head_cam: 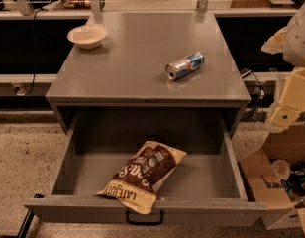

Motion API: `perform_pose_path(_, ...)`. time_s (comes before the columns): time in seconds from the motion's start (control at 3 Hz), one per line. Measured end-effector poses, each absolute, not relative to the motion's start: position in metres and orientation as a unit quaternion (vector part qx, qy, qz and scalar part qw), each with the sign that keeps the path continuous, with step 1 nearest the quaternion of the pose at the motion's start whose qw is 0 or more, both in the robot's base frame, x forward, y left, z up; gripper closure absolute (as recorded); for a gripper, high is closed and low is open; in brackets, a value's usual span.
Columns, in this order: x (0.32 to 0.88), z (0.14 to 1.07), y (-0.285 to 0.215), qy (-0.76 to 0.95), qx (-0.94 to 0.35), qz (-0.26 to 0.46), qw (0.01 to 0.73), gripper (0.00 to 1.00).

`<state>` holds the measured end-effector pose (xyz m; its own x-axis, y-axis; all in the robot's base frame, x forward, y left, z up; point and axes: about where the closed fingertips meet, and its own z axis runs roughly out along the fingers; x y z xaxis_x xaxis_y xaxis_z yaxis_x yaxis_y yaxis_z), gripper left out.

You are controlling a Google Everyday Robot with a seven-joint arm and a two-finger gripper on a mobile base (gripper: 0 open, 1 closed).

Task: Pick brown chip bag from top drawer and place on counter

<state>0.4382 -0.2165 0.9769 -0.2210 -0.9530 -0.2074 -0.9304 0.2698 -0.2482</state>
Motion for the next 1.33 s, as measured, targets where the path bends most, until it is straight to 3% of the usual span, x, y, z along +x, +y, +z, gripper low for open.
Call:
perform_pose_path(0.67,0.442,0.974,-0.21,0.773,-0.613,-0.041,0.154,0.0)
perform_pose_path(1.33,0.445,0.878,-0.084,0.613,-0.771,0.002,0.171,0.0)
